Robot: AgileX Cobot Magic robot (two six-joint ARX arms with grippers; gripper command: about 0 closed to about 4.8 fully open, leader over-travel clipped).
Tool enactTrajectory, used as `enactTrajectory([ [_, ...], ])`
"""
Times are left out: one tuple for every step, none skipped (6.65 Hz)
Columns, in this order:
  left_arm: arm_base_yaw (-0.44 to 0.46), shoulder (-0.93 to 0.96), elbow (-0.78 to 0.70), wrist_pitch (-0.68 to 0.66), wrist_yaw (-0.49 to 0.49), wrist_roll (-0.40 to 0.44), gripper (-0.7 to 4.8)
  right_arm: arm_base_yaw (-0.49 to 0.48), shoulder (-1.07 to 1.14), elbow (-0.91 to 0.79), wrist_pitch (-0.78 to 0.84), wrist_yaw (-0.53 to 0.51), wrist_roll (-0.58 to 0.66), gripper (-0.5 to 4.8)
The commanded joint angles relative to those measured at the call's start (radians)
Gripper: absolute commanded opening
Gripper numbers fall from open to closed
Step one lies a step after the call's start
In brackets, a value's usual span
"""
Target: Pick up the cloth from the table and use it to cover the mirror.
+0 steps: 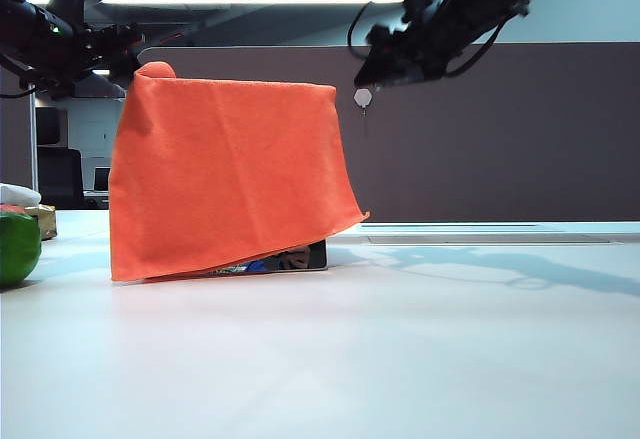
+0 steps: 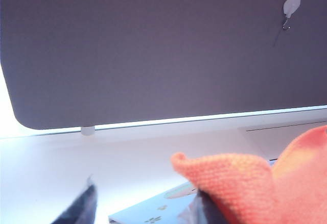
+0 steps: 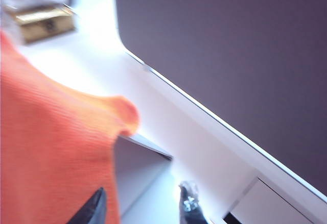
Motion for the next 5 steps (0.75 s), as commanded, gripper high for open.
enactTrajectory([
  [-0.002,-0.006,0.003,0.006,0.007,0.0,2.47,-0.003,-0.02,0.004,-0.003,-0.196,0.024,2.14],
  [-0.002,-0.006,0.003,0.006,0.007,0.0,2.47,-0.003,-0.02,0.004,0.015,-0.207,0.025,2.21],
  [-0.002,-0.006,0.003,0.007,0.007,0.0,2.47,-0.003,-0.019,0.003,0.029,-0.282,0.05,2.35],
  [-0.002,-0.006,0.003,0.007,0.007,0.0,2.47,-0.003,-0.019,0.003,0.029,-0.293,0.05,2.35],
  [-0.003,-0.006,0.003,0.007,0.007,0.0,2.47,-0.003,-0.018,0.004,0.034,-0.297,0.05,2.35],
])
